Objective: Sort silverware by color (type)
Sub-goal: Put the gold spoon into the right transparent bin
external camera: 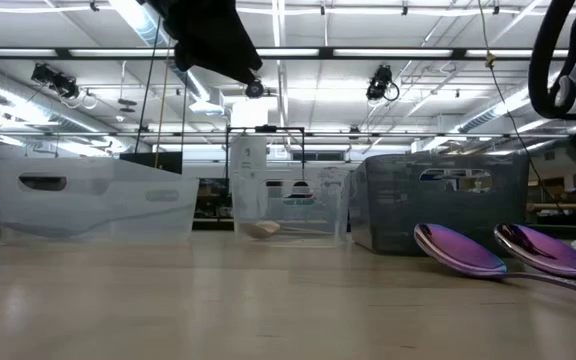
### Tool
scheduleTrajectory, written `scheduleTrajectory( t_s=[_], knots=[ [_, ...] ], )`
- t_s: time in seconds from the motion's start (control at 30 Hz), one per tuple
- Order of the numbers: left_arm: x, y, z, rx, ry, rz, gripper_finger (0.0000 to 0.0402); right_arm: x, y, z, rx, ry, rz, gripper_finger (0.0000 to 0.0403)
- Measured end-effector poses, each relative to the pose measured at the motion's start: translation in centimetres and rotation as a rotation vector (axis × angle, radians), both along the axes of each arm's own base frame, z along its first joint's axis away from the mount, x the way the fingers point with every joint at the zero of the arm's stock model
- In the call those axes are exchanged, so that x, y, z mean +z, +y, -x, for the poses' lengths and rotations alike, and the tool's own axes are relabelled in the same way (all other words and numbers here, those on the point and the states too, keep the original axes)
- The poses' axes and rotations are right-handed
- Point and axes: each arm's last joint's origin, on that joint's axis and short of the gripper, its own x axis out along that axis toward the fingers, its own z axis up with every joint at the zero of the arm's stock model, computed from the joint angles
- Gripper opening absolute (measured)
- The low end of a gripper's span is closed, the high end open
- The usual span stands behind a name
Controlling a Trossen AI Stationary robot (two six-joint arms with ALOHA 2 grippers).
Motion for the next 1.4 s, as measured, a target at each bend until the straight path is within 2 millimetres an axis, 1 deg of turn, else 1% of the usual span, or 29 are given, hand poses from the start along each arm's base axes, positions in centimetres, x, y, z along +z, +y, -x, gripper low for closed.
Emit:
scheduleTrajectory(
  t_s=[0.17, 0.33, 0.47, 0.67, 0.77, 0.97, 1.17, 1.4],
  knots=[
    [0.1, -0.9, 0.1, -0.049, -0.008, -0.014, 0.0171, 1.1, -0.4, 0.2, 0.012, -0.041, -0.018, 0.0016],
    [0.7, -1.9, -0.2, -0.161, -0.072, -0.024, 0.0171, 3.3, -1.0, 0.3, 0.007, -0.129, -0.043, 0.0016],
    [1.2, -2.3, -0.5, -0.193, -0.121, -0.046, 0.0171, 4.9, -1.1, 0.5, 0.047, -0.215, -0.102, 0.0016],
    [1.9, -2.5, -1.1, -0.221, -0.216, -0.079, 0.0171, 7.3, -1.5, 0.1, 0.077, -0.458, -0.111, 0.0016],
    [2.4, -2.6, -1.5, -0.226, -0.275, -0.083, 0.0171, 8.5, -1.9, -0.5, 0.073, -0.615, -0.066, 0.0016],
    [2.6, -2.4, -2.0, -0.224, -0.325, -0.099, 0.0171, 10.2, -2.6, -1.7, 0.086, -0.880, 0.066, 0.0016],
    [2.6, -2.0, -2.6, -0.200, -0.369, -0.090, 0.0171, 11.1, -3.4, -3.2, 0.109, -1.063, 0.224, 0.0016],
    [2.9, -1.2, -3.0, -0.166, -0.406, -0.085, 0.0171, 12.1, -4.3, -4.7, 0.143, -1.220, 0.384, 0.0016]
  ],
)
